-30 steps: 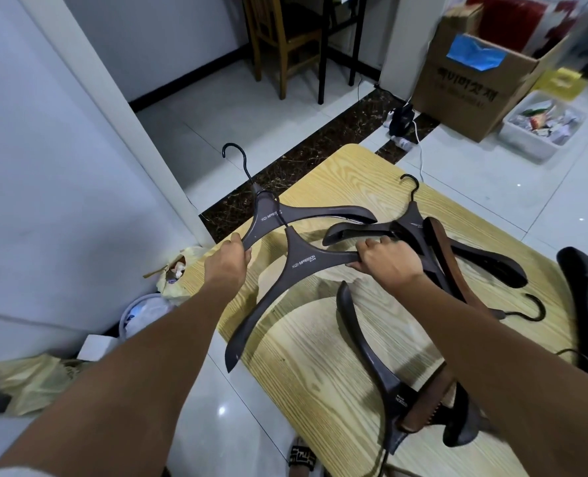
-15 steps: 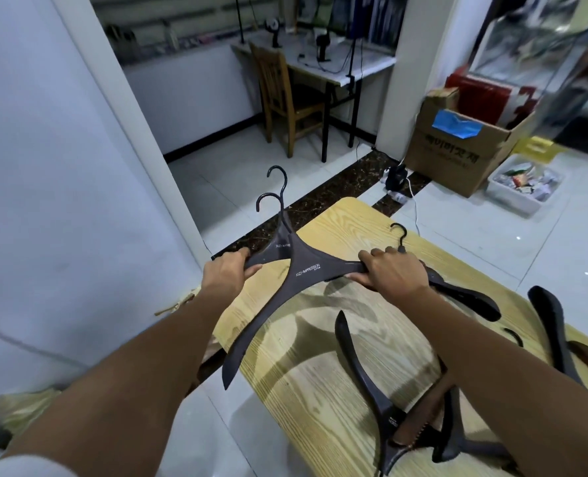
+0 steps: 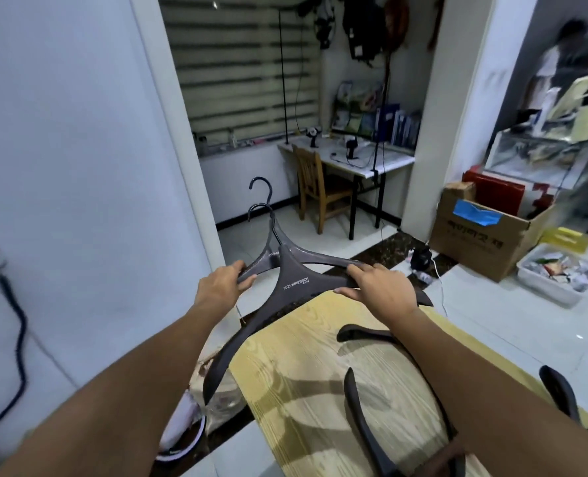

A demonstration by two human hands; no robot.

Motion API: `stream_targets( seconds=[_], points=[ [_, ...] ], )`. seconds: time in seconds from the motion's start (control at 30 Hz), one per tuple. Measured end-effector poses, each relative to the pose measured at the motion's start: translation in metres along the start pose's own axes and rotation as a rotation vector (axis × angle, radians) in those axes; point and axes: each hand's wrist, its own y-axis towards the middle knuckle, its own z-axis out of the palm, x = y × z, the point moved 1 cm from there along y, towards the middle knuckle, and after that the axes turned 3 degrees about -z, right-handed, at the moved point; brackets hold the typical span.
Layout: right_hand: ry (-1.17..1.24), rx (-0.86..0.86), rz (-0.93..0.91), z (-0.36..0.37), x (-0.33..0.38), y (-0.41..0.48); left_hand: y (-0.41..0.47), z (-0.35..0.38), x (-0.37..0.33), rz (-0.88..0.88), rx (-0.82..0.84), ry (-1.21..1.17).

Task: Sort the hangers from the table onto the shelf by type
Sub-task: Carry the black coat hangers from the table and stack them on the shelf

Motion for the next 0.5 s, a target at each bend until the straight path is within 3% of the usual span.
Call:
stream_targets(
  seconds=[0.5],
  points=[
    [0.102, -0.122, -0.195, -0.069, 0.073, 0.018, -0.102, -0.100, 0.049, -0.224, -0.188, 0.089]
  ],
)
